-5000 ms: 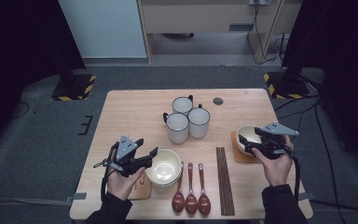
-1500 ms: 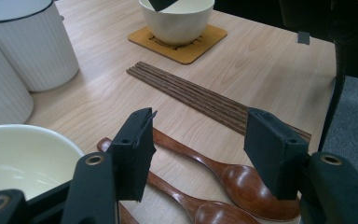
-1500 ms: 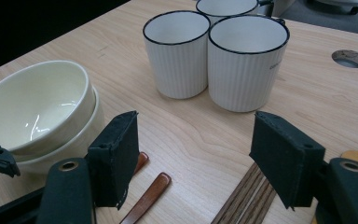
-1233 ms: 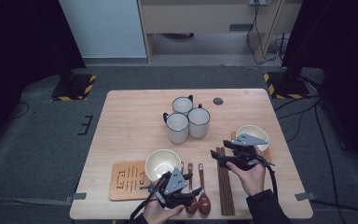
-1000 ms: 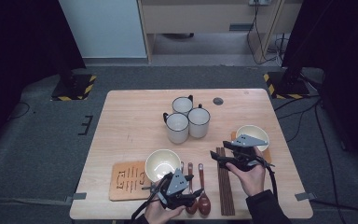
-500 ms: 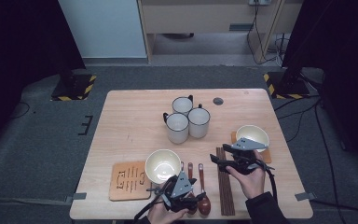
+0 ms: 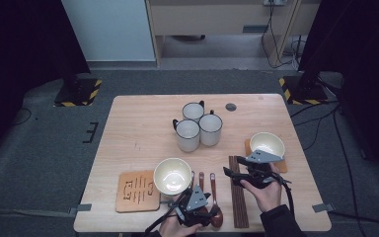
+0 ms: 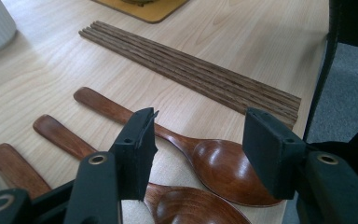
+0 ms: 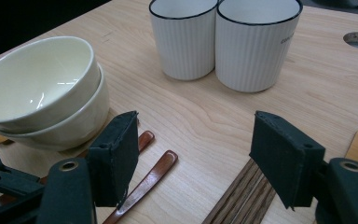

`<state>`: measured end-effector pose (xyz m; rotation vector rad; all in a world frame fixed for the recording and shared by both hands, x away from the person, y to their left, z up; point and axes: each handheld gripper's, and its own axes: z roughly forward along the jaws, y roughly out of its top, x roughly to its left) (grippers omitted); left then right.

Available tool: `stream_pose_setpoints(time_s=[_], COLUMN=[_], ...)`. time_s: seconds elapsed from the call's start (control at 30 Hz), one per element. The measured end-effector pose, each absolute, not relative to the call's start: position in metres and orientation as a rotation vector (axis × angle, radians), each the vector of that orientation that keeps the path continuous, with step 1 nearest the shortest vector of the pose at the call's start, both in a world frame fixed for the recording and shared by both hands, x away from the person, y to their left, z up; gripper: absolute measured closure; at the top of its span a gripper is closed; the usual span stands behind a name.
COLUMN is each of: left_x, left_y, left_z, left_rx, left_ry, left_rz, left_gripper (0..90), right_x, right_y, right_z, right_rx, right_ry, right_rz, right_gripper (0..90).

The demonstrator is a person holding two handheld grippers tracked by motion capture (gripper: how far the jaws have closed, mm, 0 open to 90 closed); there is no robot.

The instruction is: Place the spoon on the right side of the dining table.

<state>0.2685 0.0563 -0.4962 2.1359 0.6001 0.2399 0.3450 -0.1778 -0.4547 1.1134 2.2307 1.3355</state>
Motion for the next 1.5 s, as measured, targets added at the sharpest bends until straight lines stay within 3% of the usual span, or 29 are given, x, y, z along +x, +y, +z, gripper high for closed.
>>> stream_pose_setpoints(time_s=[1.5], left_x=[0.269], left_y=[0.045], left_z=[-0.521], left_rx=[2.245], left_ry=[0.585], left_rz=[0.135], left_gripper=[36.6], right_x=[0.352], right_y=[-0.16], right_z=[-0.483], right_rx=[1.162], right_ry=[2.335], right_rz=[1.286], right_gripper=[32.0])
